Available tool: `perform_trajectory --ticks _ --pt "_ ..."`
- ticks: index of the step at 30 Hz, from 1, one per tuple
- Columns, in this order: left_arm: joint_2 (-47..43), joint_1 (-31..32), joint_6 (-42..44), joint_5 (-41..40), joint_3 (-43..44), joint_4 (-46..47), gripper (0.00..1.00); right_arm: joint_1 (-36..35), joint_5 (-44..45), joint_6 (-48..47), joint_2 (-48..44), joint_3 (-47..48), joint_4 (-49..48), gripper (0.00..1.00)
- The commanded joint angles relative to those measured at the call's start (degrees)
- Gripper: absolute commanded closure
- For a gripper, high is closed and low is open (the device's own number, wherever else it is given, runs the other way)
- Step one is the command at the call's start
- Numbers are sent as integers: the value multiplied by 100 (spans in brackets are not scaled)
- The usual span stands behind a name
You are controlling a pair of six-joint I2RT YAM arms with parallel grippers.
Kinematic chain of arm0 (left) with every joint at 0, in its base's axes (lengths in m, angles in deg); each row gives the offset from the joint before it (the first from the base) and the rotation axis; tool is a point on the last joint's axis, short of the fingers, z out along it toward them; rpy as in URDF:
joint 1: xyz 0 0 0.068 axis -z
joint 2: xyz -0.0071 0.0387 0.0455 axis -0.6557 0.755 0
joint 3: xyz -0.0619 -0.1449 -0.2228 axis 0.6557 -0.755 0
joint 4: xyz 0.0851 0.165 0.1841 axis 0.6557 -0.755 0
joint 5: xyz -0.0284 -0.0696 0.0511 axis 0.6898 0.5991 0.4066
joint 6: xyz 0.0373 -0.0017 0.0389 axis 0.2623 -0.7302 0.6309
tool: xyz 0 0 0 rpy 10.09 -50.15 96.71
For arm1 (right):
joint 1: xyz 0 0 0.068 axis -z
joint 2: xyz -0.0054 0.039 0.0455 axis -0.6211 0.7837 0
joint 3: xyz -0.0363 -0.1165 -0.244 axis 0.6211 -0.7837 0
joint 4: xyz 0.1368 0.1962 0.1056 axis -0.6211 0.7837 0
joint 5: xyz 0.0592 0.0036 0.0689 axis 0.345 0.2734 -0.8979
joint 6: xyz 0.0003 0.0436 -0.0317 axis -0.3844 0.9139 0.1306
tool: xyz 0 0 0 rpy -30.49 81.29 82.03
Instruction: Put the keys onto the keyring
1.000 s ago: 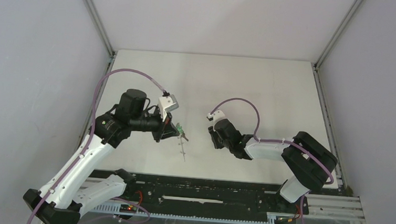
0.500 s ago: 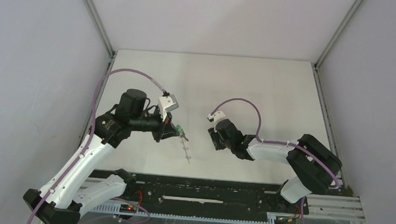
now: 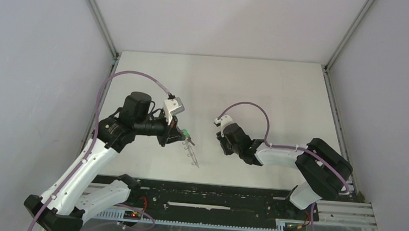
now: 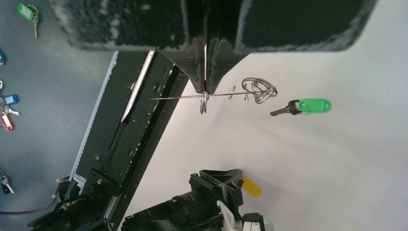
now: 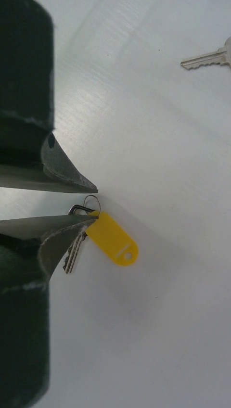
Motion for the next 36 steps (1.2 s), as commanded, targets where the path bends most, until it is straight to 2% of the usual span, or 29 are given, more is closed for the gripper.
perform_trajectory --ticks 1,8,20,26,27,29,32,36 --pt "-36 -41 -146 135 342 223 100 58 32 -101 29 -16 -163 71" --pt "-61 -41 -158 139 359 181 100 192 -98 -40 33 -16 -151 99" --pt "-114 -41 -168 135 251 197 100 165 -838 -178 -818 -202 -76 100" --pt "-141 -39 -150 135 228 206 100 56 -850 -114 -1075 -247 30 100" --pt "-145 -41 -154 139 232 206 100 65 -714 -126 -1044 -245 42 98" --pt "-157 -41 -155 143 223 215 100 141 -547 -101 -943 -245 61 79" --pt "-167 -41 -163 143 219 206 100 321 -624 -115 -692 -245 -30 56" --pt "-167 -41 -164 126 232 206 100 550 -821 -169 -467 -227 -201 52"
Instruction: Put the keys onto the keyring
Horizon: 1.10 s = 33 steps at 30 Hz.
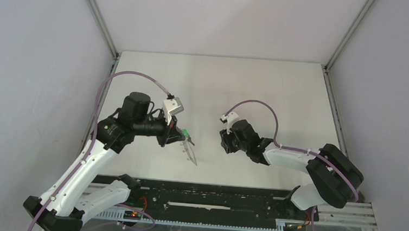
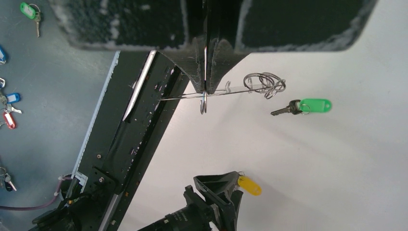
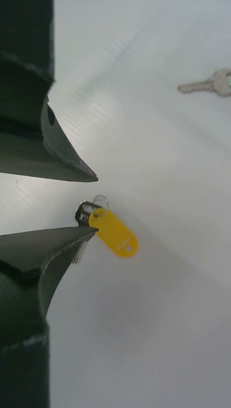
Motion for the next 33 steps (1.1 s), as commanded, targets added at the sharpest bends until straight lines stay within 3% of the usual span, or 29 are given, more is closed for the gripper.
perform_trajectory --ticks 1,33 --pt "-97 -41 -87 126 236 204 100 208 -97 -103 212 6 -247 52" --pt "34 -41 -96 24 346 199 100 115 -117 -461 631 311 -394 61"
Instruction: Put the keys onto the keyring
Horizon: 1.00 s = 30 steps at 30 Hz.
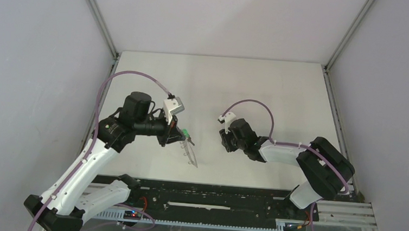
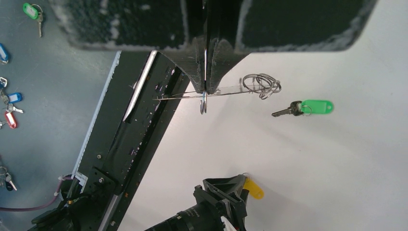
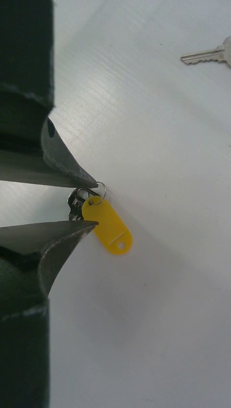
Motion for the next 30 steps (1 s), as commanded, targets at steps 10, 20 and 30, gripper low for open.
perform_trajectory --ticks 10,20,30 --pt "-43 -41 -67 -15 334 182 100 -45 -134 -90 186 330 -88 66" --pt "-62 -41 -87 -2 350 177 100 -32 -134 -33 332 331 13 71" --pt "-82 -41 -93 -61 322 183 100 -23 -329 -68 65 331 131 100"
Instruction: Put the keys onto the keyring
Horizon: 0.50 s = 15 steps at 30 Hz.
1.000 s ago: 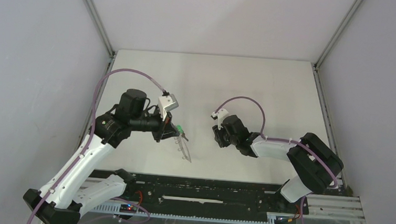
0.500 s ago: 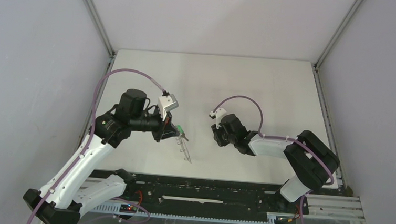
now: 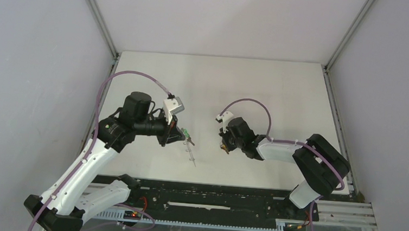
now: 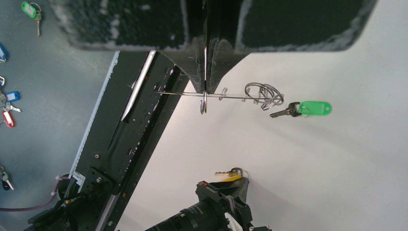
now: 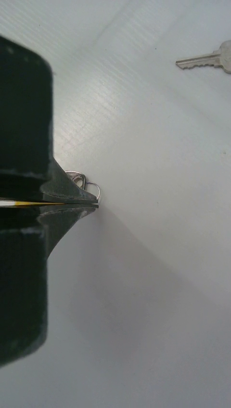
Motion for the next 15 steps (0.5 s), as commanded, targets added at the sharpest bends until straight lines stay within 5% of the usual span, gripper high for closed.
perform_trajectory --ticks 1,15 --pt "-78 -41 -87 -27 308 189 100 -23 -255 -44 -276 129 142 100" --pt "-111 -41 -61 -145 197 233 100 -299 -500 205 -1196 59 549 100"
